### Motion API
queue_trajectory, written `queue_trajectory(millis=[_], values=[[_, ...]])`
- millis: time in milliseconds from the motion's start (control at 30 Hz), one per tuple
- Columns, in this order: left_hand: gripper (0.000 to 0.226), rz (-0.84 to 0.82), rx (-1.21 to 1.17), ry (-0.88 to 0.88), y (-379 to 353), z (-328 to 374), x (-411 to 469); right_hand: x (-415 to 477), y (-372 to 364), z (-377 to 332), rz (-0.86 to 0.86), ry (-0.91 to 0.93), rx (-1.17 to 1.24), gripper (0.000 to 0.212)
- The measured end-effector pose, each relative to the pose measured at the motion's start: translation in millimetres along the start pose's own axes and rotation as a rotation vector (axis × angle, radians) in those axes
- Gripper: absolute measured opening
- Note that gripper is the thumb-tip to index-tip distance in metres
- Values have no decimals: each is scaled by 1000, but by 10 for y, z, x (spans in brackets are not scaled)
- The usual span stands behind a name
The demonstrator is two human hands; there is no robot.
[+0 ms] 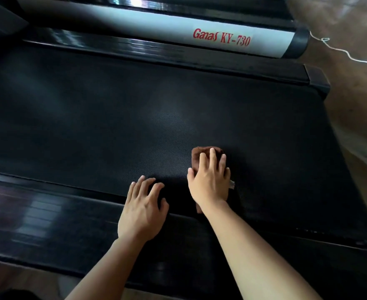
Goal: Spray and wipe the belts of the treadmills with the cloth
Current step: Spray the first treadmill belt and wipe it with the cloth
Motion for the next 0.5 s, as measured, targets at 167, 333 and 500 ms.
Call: queue_trajectory(millis=[167, 333, 500], values=[[48, -22, 11, 10, -16, -13, -3, -54, -65, 14, 26, -9, -52, 68], [42, -34, 7, 11, 7, -1, 6, -39, -91, 40, 38, 24, -45, 61], [40, -41, -5, 12, 29, 9, 7, -33, -40, 33, 56, 22, -49, 54]])
Point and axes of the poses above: each hand's wrist, its own x-axis towards the middle knuckle, its own y-axis out of the back of the hand, z = x × y, the point moved 2 cm from there along x, towards the middle knuckle, and after that the axes turned 12 degrees about z, right-handed, at the moved point
